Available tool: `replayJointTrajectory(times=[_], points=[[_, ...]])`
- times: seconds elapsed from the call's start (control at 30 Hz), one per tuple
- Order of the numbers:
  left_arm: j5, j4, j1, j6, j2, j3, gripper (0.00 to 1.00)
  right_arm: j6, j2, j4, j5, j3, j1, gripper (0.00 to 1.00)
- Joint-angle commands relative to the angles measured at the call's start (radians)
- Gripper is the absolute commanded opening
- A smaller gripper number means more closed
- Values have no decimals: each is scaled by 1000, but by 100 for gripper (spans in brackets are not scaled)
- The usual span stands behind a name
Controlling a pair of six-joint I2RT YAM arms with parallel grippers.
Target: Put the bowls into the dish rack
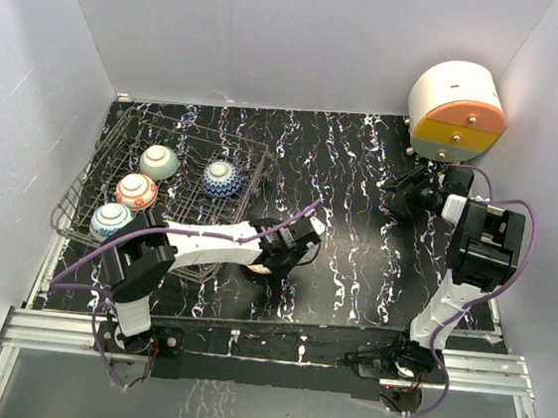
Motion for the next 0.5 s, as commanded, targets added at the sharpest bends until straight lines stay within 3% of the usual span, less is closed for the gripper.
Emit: replayJointTrajectory(times=[0.0, 0.27, 0.47], points=[[-13, -3, -3, -9, -25, -33, 0, -16, -31, -3, 12, 4, -2, 73], [-79, -56, -2, 16, -113, 192, 0, -15, -33, -8, 14, 9, -2, 73], [-49, -5, 76, -49, -201, 335, 0, -10, -33, -11, 14, 18, -2, 73]])
